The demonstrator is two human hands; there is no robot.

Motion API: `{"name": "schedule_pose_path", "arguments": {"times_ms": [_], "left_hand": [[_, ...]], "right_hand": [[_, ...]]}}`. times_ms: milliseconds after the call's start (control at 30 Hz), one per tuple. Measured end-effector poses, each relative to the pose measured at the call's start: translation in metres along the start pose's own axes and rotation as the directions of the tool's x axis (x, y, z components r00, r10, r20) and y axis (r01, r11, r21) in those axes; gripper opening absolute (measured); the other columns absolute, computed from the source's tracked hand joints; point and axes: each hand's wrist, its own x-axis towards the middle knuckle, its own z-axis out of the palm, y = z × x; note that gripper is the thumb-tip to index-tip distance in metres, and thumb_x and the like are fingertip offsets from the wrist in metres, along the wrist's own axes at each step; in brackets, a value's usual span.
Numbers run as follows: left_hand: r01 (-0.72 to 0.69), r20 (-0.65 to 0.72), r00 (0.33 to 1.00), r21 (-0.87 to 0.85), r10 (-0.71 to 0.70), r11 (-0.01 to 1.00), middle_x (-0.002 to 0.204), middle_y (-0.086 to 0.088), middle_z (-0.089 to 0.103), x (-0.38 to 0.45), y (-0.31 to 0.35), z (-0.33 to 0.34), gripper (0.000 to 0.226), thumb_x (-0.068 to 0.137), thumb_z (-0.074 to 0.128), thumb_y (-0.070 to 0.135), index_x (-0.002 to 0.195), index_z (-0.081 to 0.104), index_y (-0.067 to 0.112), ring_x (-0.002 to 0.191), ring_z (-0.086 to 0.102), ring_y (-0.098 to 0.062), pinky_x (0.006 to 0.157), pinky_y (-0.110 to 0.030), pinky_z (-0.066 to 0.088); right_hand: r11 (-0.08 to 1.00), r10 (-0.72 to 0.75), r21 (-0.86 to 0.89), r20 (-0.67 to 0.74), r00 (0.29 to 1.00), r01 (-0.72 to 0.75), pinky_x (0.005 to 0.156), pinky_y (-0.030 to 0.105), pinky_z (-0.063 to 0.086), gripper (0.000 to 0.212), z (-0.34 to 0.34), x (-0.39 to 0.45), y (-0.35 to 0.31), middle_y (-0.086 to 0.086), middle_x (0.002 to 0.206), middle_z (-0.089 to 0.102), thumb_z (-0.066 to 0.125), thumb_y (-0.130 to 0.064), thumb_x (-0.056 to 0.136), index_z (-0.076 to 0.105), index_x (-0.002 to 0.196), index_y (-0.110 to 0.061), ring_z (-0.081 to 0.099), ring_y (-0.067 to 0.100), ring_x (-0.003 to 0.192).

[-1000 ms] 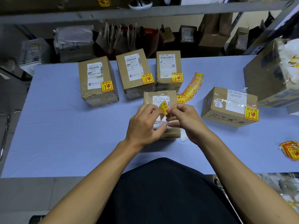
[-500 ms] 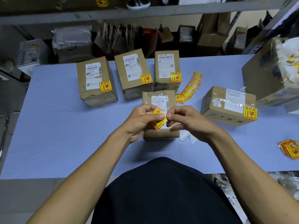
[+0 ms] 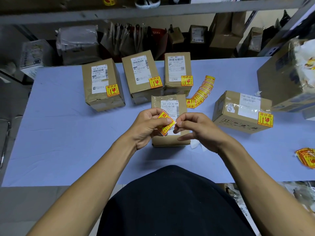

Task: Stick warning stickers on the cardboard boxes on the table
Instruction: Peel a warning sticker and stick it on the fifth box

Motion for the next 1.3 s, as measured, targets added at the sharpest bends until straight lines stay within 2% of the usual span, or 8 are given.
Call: {"name": "schedule_pose_path", "arguments": {"times_ms": [400, 633, 800, 900, 967, 1067, 1167, 1300], "left_hand": [[-0.019, -0.019, 1.000, 0.055, 0.020, 0.998, 0.076, -0.007, 0.071, -0.001, -0.002, 0.002, 0.014, 0.084, 0.072, -0.001, 0.090, 0.064, 0.009, 0.063, 0.066, -0.016, 0.050, -0.026, 0.055], [-0.043, -0.031, 0.999, 0.059, 0.044, 0.997, 0.080, -0.011, 0.070, -0.003, -0.002, 0.004, 0.015, 0.084, 0.072, -0.003, 0.092, 0.063, 0.006, 0.065, 0.068, -0.018, 0.051, -0.025, 0.054], [-0.050, -0.035, 0.998, 0.042, 0.052, 0.998, 0.078, -0.009, 0.072, -0.003, -0.003, 0.006, 0.017, 0.083, 0.073, -0.003, 0.094, 0.064, 0.005, 0.067, 0.070, -0.020, 0.053, -0.025, 0.054], [-0.044, -0.055, 0.997, 0.021, 0.046, 0.999, 0.085, -0.011, 0.074, -0.002, -0.007, 0.008, 0.023, 0.081, 0.077, 0.002, 0.099, 0.064, 0.008, 0.070, 0.071, -0.022, 0.058, -0.027, 0.056], [-0.044, -0.080, 0.996, 0.028, 0.046, 0.999, 0.098, -0.013, 0.074, -0.001, -0.012, 0.009, 0.034, 0.080, 0.080, 0.008, 0.108, 0.062, 0.013, 0.077, 0.072, -0.019, 0.063, -0.028, 0.057], [-0.090, -0.167, 0.980, 0.123, 0.110, 0.988, 0.107, -0.009, 0.066, 0.001, -0.020, 0.011, 0.048, 0.069, 0.088, 0.024, 0.108, 0.059, 0.024, 0.089, 0.068, -0.014, 0.077, -0.035, 0.060], [-0.180, -0.189, 0.954, 0.255, 0.232, 0.950, 0.102, -0.001, 0.068, 0.001, -0.024, 0.011, 0.034, 0.067, 0.085, 0.033, 0.093, 0.065, 0.027, 0.097, 0.063, -0.016, 0.090, -0.041, 0.054], [-0.298, -0.079, 0.939, 0.296, 0.335, 0.907, 0.088, 0.006, 0.074, 0.000, -0.026, 0.015, 0.004, 0.078, 0.078, 0.026, 0.081, 0.076, 0.028, 0.089, 0.067, -0.011, 0.085, -0.033, 0.053]], "right_hand": [[1.000, 0.003, -0.020, -0.012, 1.000, -0.003, 0.068, 0.031, 0.058, 0.027, 0.005, -0.002, 0.000, 0.002, 0.081, 0.070, 0.051, -0.007, 0.097, 0.067, 0.079, -0.019, 0.070, 0.014, 0.085], [1.000, -0.018, -0.007, -0.020, 1.000, 0.018, 0.073, 0.033, 0.058, 0.022, 0.014, 0.002, 0.005, -0.001, 0.078, 0.070, 0.051, -0.022, 0.085, 0.063, 0.069, -0.028, 0.067, 0.011, 0.080], [0.998, -0.063, 0.000, -0.056, 0.996, 0.063, 0.074, 0.031, 0.058, 0.024, 0.019, 0.003, 0.009, 0.005, 0.080, 0.069, 0.050, -0.021, 0.089, 0.064, 0.071, -0.027, 0.065, 0.012, 0.080], [0.996, -0.089, -0.014, -0.117, 0.989, 0.088, 0.070, 0.029, 0.056, 0.029, 0.020, 0.003, 0.011, 0.006, 0.079, 0.067, 0.048, -0.010, 0.096, 0.063, 0.075, -0.021, 0.064, 0.011, 0.076], [0.995, -0.101, -0.017, -0.159, 0.982, 0.100, 0.069, 0.028, 0.055, 0.032, 0.020, 0.003, 0.012, 0.004, 0.076, 0.066, 0.047, -0.006, 0.097, 0.062, 0.073, -0.021, 0.063, 0.011, 0.074], [0.992, -0.122, -0.019, -0.194, 0.973, 0.121, 0.068, 0.029, 0.053, 0.035, 0.020, 0.002, 0.013, -0.001, 0.070, 0.064, 0.045, -0.003, 0.095, 0.062, 0.071, -0.022, 0.062, 0.011, 0.072], [0.988, -0.151, -0.046, -0.214, 0.965, 0.145, 0.069, 0.030, 0.053, 0.037, 0.020, 0.002, 0.014, -0.004, 0.068, 0.063, 0.045, -0.004, 0.093, 0.063, 0.069, -0.026, 0.061, 0.009, 0.071], [0.979, -0.197, -0.100, -0.244, 0.950, 0.178, 0.071, 0.030, 0.055, 0.024, 0.020, 0.001, 0.014, -0.007, 0.068, 0.062, 0.047, -0.010, 0.089, 0.061, 0.074, -0.021, 0.060, 0.007, 0.071]]}}
